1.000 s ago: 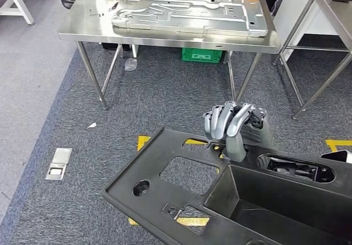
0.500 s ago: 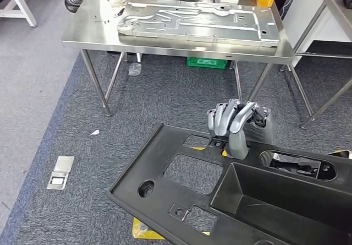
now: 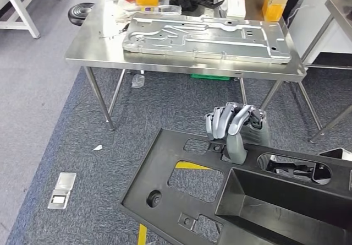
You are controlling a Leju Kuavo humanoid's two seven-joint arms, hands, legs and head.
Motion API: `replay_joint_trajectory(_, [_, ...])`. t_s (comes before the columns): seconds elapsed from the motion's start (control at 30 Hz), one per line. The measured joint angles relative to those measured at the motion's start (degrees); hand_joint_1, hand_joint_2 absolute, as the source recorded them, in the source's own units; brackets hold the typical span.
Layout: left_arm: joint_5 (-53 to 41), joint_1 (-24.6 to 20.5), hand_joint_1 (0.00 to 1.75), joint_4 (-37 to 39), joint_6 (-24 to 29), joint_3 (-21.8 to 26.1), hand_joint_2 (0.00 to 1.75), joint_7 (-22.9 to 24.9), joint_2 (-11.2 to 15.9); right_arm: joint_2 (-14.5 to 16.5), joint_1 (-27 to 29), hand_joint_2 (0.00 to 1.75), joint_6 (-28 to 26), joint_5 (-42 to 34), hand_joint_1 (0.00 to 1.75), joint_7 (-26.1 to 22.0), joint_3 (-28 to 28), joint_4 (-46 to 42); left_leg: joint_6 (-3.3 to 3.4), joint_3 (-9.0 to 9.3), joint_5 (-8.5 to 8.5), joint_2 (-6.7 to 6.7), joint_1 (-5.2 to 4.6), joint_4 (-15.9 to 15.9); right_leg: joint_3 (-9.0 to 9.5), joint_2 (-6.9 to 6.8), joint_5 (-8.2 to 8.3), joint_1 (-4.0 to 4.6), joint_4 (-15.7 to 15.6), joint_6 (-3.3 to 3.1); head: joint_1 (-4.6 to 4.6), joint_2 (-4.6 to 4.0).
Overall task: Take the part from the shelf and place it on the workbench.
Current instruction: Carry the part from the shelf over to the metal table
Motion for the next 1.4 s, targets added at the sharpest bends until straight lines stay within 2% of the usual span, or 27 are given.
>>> replay_joint_trajectory(0.07, [0.0,-0.13,0.0,0.01,-0.07,0.0,1.75,0.01,-0.32,0.04,-0.05,1.75,0.15,-0.11,1.75,0.17,0.01,0.23,-0.22,2.68,-1.33,0.91,-0.6,-0.71,0.41,-0.01,7.89,1.6,-5.91,-2.09,-0.02,0.0])
replay_joint_trajectory(0.1, [0.0,-0.33,0.0,0.02,-0.09,0.0,1.75,0.01,-0.43,0.08,-0.12,1.75,0.24,-0.14,1.75,0.27,0.01,0.27,-0.46,3.21,-1.55,1.2,-0.76,-0.36,0.9,0.36,8.69,1.69,-6.86,-2.31,-0.01,0.0])
replay_joint_trajectory(0.17, [0.0,-0.74,0.0,0.02,-0.07,0.0,1.75,-0.02,-0.39,0.17,-0.35,1.75,0.35,-0.15,1.75,0.27,0.02,0.23,-1.0,1.65,-1.66,1.03,-0.65,3.48,2.08,1.09,8.15,1.09,-7.53,-2.53,0.03,0.0])
replay_joint_trajectory(0.2, [0.0,-0.88,0.0,0.02,-0.05,0.0,1.75,-0.03,-0.32,0.21,-0.42,1.75,0.39,-0.17,1.75,0.32,0.02,0.23,-1.41,-0.24,-2.59,0.79,-0.46,6.76,2.61,1.45,7.82,0.76,-7.73,-2.54,0.02,0.0])
replay_joint_trajectory(0.27, [0.0,-0.93,0.0,0.02,-0.04,0.0,1.75,-0.02,-0.22,0.31,-0.68,1.75,0.22,-0.5,1.75,0.93,0.02,0.3,-2.4,-5.14,-5.78,0.51,0.2,13.72,3.51,2.39,6.99,0.25,-7.79,-2.35,-0.02,0.0])
replay_joint_trajectory(0.3, [0.0,-0.88,0.0,0.02,-0.04,-0.01,1.75,-0.02,-0.19,0.36,-0.93,1.75,0.04,-0.81,1.75,1.48,0.02,0.37,-2.85,-7.16,-6.98,0.48,0.59,15.75,4.02,2.96,6.55,0.0,-7.79,-2.12,-0.03,0.0])
replay_joint_trajectory(0.33, [0.0,-0.85,0.0,0.02,-0.04,-0.01,1.75,-0.02,-0.18,0.42,-1.26,1.75,-0.19,-1.18,1.75,2.09,0.02,0.46,-3.26,-8.45,-6.97,0.46,0.99,16.09,4.61,3.57,6.09,-0.23,-7.78,-1.83,-0.03,0.0])
replay_joint_trajectory(0.37, [0.0,-0.82,0.0,0.02,-0.03,-0.02,1.75,-0.02,-0.13,0.49,-1.6,1.75,-0.44,-1.5,1.75,2.62,0.02,0.57,-3.65,-8.85,-5.31,0.44,1.37,14.46,5.3,4.03,5.61,-0.48,-7.77,-1.55,-0.03,0.0])
replay_joint_trajectory(0.43, [0.0,-0.87,0.0,0.02,-0.02,-0.02,1.75,-0.02,-0.01,0.6,-2.05,1.75,-0.95,-1.61,1.75,3.09,0.02,0.77,-4.3,-8.04,0.72,0.29,1.97,7.88,6.81,4.69,4.58,-0.9,-7.73,-0.95,-0.03,0.0])
replay_joint_trajectory(0.5, [0.0,-0.98,0.0,0.02,-0.02,-0.02,1.75,-0.02,0.09,0.69,-2.26,1.75,-1.51,-1.07,1.75,2.95,-0.01,0.9,-3.99,-7.39,3.73,0.11,2.07,3.08,7.63,5.16,3.7,-1.11,-7.52,-0.2,-0.08,0.0])
replay_joint_trajectory(0.6, [0.0,-1.01,0.0,0.02,-0.03,-0.02,1.75,-0.02,0.14,0.72,-2.42,1.75,-1.87,-0.28,1.75,2.58,-0.02,0.84,-2.18,-7.19,3.85,0.06,1.88,2.25,7.91,5.25,2.93,-1.12,-7.02,1.01,-0.12,0.0])
replay_joint_trajectory(0.67, [0.0,-1.1,0.0,0.02,-0.05,-0.02,1.75,-0.04,0.16,0.74,-2.62,1.75,-1.89,-0.11,1.75,2.35,-0.03,0.66,-1.35,-6.6,3.75,0.04,2.04,2.09,7.37,4.08,1.94,-1.16,-5.19,1.61,-0.06,0.0])
replay_joint_trajectory(0.7, [0.0,-1.12,0.0,0.02,-0.05,-0.02,1.75,-0.05,0.19,0.75,-2.74,1.75,-1.89,-0.08,1.75,2.25,-0.04,0.59,-1.07,-6.27,3.59,0.04,2.13,2.03,6.12,3.25,0.79,-1.27,-2.71,1.94,-0.03,0.0])
replay_joint_trajectory(0.77, [0.0,-1.01,0.0,0.02,-0.04,-0.02,1.75,-0.07,0.23,0.77,-2.79,1.75,-1.9,-0.07,1.75,2.1,-0.04,0.52,-0.79,-5.74,2.99,0.09,2.1,2.0,1.7,1.95,-2.12,-1.53,4.87,2.52,0.03,0.0])
replay_joint_trajectory(0.8, [0.0,-0.95,0.0,0.02,-0.04,-0.02,1.75,-0.07,0.24,0.77,-2.72,1.75,-1.9,-0.07,1.75,2.07,-0.04,0.51,-0.78,-5.44,2.62,0.12,2.09,2.01,-0.6,1.67,-2.96,-1.64,8.13,2.7,0.03,0.0])
replay_joint_trajectory(0.83, [0.0,-0.91,0.0,0.02,-0.04,-0.02,1.75,-0.07,0.24,0.76,-2.65,1.75,-1.9,-0.06,1.75,2.05,-0.04,0.51,-0.81,-5.04,2.21,0.15,2.07,2.01,-2.1,1.55,-2.74,-1.69,9.61,2.77,0.03,0.0])
replay_joint_trajectory(0.87, [0.0,-0.9,0.0,0.02,-0.04,-0.02,1.75,-0.07,0.24,0.76,-2.63,1.75,-1.9,-0.06,1.75,2.05,-0.05,0.5,-0.86,-4.49,1.75,0.15,2.04,2.01,-2.52,1.49,-1.26,-1.68,8.81,2.74,0.03,0.0])
replay_joint_trajectory(0.9, [0.0,-0.9,0.0,0.02,-0.04,-0.02,1.75,-0.07,0.24,0.76,-2.64,1.75,-1.9,-0.06,1.75,2.05,-0.05,0.49,-0.9,-3.78,1.23,0.15,1.97,2.0,-1.91,1.44,1.25,-1.61,5.88,2.56,0.03,0.0])
replay_joint_trajectory(0.97, [0.0,-0.93,0.0,0.02,-0.04,-0.02,1.75,-0.07,0.2,0.76,-2.67,1.75,-1.9,-0.06,1.75,2.04,-0.12,0.46,-1.04,-2.41,0.21,0.16,1.89,1.8,0.11,1.19,5.99,-1.24,-1.11,1.77,-0.04,0.0])
replay_joint_trajectory(1.0, [0.0,-0.96,0.0,0.02,-0.05,-0.02,1.75,-0.07,0.18,0.77,-2.73,1.75,-1.9,-0.05,1.75,2.04,-0.17,0.46,-1.22,-2.03,-0.16,0.2,1.88,1.63,0.83,1.04,7.03,-1.0,-3.66,1.26,-0.02,0.0])
replay_joint_trajectory(1.07, [0.0,-1.0,0.0,0.02,-0.05,-0.02,1.75,-0.08,0.11,0.78,-2.81,1.75,-1.9,-0.04,1.75,2.01,-0.32,0.4,-1.83,-1.46,-0.49,0.37,1.9,1.28,1.23,0.89,6.67,-0.64,-5.24,0.55,0.0,0.0])
replay_joint_trajectory(1.17, [0.0,-1.14,0.0,0.02,-0.06,-0.04,1.75,-0.08,0.06,0.85,-2.9,1.75,-1.9,-0.03,1.75,2.01,-0.44,0.21,-2.43,-1.21,-0.8,0.56,1.92,2.62,2.96,1.04,6.21,-0.93,-6.91,-0.21,0.08,0.0])
replay_joint_trajectory(1.23, [0.0,-1.29,0.0,0.02,-0.05,-0.04,1.75,-0.09,0.11,0.93,-3.03,1.75,-1.9,-0.02,1.75,2.01,-0.44,0.19,-2.69,-4.19,-2.42,0.45,1.98,8.11,4.34,1.14,5.79,-1.22,-7.71,-0.5,0.05,0.0])
replay_joint_trajectory(1.3, [0.0,-1.19,0.0,0.02,-0.05,-0.04,1.75,-0.1,0.2,0.97,-3.02,1.75,-1.9,-0.02,1.75,2.01,-0.45,0.22,-3.12,-9.22,-4.9,0.37,2.04,14.99,5.17,1.41,5.01,-1.28,-7.83,-0.65,0.02,0.0])
replay_joint_trajectory(1.33, [0.0,-1.07,0.0,0.02,-0.05,-0.04,1.75,-0.09,0.22,0.98,-2.92,1.75,-1.89,-0.02,1.75,2.01,-0.45,0.24,-3.33,-11.21,-5.47,0.36,2.11,16.84,5.65,1.62,4.55,-1.29,-7.82,-0.61,0.01,0.0])
replay_joint_trajectory(1.37, [0.0,-0.98,0.0,0.02,-0.05,-0.04,1.75,-0.09,0.25,0.98,-2.85,1.75,-1.89,-0.02,1.75,2.01,-0.46,0.25,-3.51,-12.36,-4.98,0.36,2.19,16.94,6.28,1.81,4.03,-1.33,-7.82,-0.5,0.01,0.0])
replay_joint_trajectory(1.4, [0.0,-0.93,0.0,0.02,-0.05,-0.04,1.75,-0.09,0.26,0.98,-2.81,1.75,-1.88,-0.02,1.75,2.01,-0.46,0.26,-3.69,-12.71,-3.35,0.37,2.29,15.4,7.02,1.96,3.45,-1.4,-7.81,-0.32,0.01,0.0])
